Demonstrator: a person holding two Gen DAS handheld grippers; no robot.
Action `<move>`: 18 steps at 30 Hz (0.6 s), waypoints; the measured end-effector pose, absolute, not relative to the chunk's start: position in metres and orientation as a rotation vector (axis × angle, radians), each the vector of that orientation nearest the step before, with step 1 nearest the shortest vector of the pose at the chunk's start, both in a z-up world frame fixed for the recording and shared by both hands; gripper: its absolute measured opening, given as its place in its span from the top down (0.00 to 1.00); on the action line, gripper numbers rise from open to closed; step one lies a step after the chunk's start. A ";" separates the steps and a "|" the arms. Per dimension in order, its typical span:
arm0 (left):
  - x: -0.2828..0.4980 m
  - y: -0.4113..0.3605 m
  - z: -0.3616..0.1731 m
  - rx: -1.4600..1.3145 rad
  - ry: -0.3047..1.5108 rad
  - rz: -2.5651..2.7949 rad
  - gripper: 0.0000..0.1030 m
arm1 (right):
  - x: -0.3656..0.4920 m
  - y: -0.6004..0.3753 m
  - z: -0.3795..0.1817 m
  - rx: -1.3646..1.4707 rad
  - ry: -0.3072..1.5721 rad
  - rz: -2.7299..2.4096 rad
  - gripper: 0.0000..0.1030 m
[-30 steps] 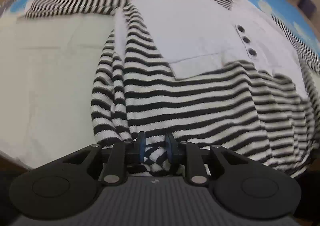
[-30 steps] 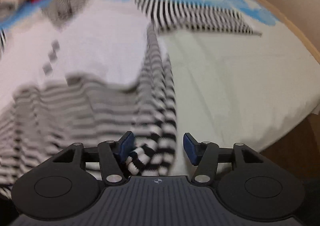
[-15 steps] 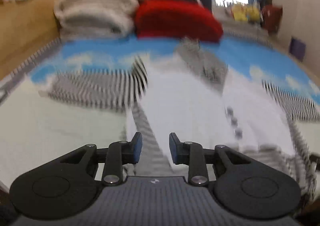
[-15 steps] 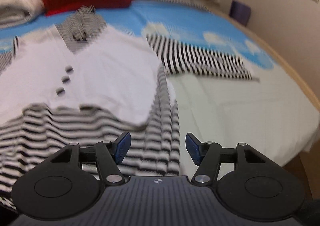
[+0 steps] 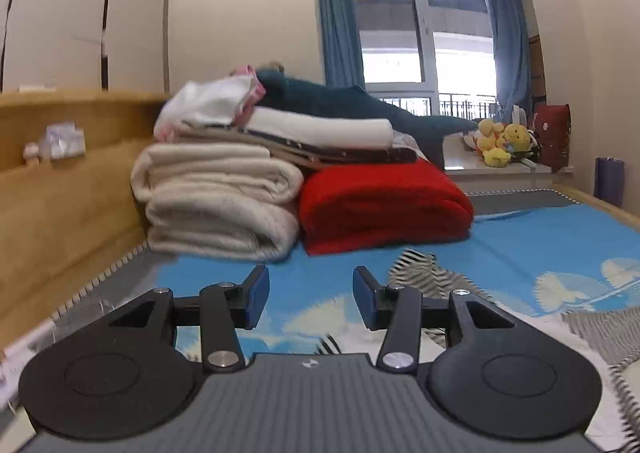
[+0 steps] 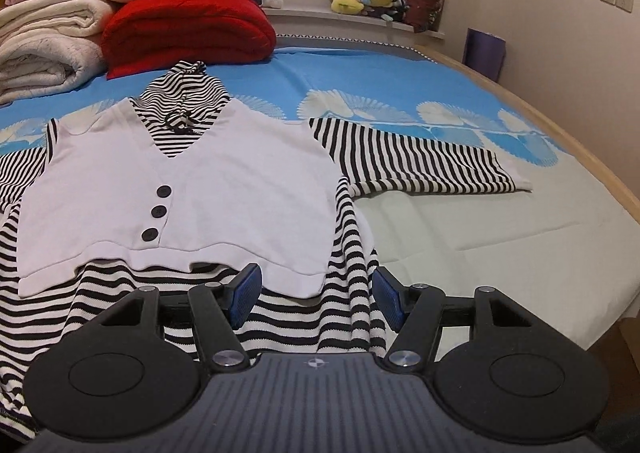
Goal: Fold small clothes
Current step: 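Lower both tools toward the striped shirt's sleeves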
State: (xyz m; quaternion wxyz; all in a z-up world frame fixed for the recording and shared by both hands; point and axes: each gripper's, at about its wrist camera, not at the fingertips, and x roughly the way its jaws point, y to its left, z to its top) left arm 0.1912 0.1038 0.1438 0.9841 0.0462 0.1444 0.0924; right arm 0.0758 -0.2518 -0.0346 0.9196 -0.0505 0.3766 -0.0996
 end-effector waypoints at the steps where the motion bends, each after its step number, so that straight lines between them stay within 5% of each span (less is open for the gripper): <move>1: 0.195 0.108 0.142 0.101 0.284 0.188 0.50 | 0.076 -0.251 -0.036 -0.106 0.776 -0.206 0.39; 6: 0.205 0.143 0.096 0.112 0.308 0.246 0.50 | 0.073 -0.243 -0.033 -0.138 0.733 -0.211 0.39; 9: 0.219 0.170 0.059 0.018 0.497 0.241 0.53 | 0.071 -0.236 -0.025 -0.154 0.663 -0.197 0.39; 18: 0.238 0.203 0.046 -0.051 0.554 0.291 0.55 | 0.102 -0.219 0.023 -0.139 0.551 -0.132 0.40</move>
